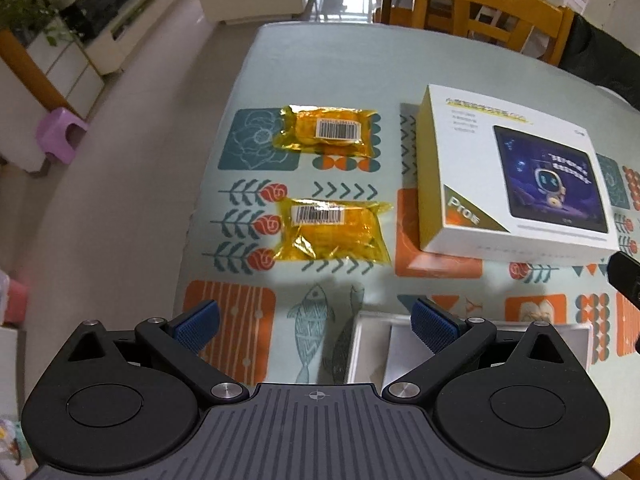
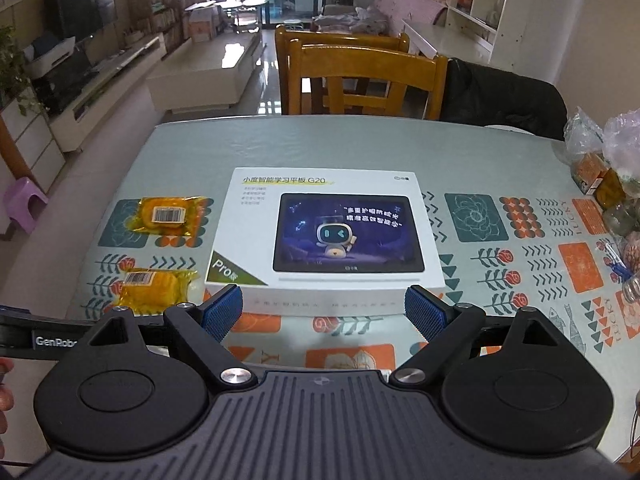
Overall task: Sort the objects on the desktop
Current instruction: 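Lower the left tool over the nearer orange packet and close on it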
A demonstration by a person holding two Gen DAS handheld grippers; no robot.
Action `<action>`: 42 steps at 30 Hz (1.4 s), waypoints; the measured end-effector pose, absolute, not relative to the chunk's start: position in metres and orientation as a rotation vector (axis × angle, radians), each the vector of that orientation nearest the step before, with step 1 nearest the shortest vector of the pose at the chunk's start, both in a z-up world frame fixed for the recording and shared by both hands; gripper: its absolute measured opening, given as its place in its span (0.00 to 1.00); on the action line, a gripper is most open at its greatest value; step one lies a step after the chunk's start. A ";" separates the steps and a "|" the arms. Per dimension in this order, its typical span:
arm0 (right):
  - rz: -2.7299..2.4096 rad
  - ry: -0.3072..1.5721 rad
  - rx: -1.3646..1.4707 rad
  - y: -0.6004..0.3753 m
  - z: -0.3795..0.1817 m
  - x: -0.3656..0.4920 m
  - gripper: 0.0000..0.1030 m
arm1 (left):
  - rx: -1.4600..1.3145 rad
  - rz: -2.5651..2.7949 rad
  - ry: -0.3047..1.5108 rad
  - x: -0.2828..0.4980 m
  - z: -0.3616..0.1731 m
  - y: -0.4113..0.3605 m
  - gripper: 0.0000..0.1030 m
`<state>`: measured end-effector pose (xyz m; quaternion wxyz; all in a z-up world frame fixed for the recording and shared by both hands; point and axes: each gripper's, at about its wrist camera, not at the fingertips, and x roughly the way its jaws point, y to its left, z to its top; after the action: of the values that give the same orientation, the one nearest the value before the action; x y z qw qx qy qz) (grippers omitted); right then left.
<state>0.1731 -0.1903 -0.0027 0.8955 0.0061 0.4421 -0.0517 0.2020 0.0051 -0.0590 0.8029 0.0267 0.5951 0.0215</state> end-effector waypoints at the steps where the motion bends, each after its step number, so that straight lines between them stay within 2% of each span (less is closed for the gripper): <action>1: -0.110 0.919 0.007 -0.189 -0.004 0.177 1.00 | 0.059 0.046 1.287 0.207 -0.063 0.005 1.00; 24: -0.146 1.046 -0.036 -0.170 -0.035 0.214 1.00 | 0.020 -0.055 1.389 0.301 -0.154 0.003 1.00; 41: -0.164 1.072 -0.030 -0.171 -0.042 0.213 1.00 | 0.102 -0.031 1.416 0.303 -0.196 -0.005 1.00; 42: -0.164 1.073 -0.030 -0.171 -0.042 0.212 1.00 | 0.084 -0.027 1.414 0.302 -0.196 -0.003 0.96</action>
<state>0.2119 -0.1706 -0.0425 0.8563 -0.0141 0.5104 -0.0780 0.3025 -0.0034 -0.1963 0.7594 0.0386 0.6494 -0.0125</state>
